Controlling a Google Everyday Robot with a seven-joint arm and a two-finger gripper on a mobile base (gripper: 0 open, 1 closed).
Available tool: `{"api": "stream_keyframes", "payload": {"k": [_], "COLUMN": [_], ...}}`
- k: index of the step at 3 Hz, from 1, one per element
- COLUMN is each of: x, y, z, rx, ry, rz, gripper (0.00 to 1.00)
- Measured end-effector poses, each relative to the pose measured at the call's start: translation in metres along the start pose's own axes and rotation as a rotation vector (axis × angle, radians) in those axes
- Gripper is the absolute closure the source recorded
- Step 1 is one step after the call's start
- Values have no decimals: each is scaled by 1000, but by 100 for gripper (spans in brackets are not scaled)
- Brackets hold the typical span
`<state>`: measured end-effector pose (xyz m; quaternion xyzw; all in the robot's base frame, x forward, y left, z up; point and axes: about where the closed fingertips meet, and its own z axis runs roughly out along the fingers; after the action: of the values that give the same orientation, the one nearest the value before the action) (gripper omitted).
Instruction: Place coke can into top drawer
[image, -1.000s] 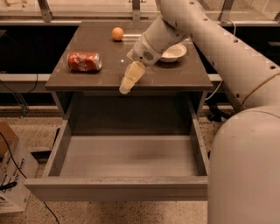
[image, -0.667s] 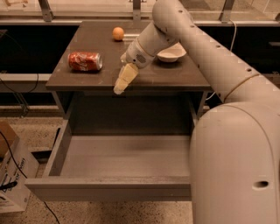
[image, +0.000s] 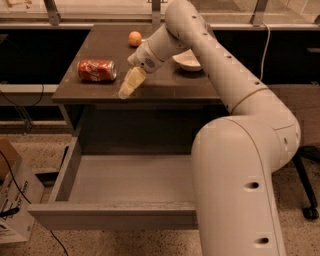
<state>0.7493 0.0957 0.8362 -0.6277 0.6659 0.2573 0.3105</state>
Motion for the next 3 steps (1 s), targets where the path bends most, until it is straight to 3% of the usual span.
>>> {"api": "stream_keyframes", "payload": {"k": [1, 2, 3], "x": [-20, -49, -60], "y": [-8, -10, -13], "z": [11, 35, 58], "rx": [5, -29, -63], "ry": [-42, -87, -118], "rz": [-20, -53, -44], "gripper": [0, 2, 24]}}
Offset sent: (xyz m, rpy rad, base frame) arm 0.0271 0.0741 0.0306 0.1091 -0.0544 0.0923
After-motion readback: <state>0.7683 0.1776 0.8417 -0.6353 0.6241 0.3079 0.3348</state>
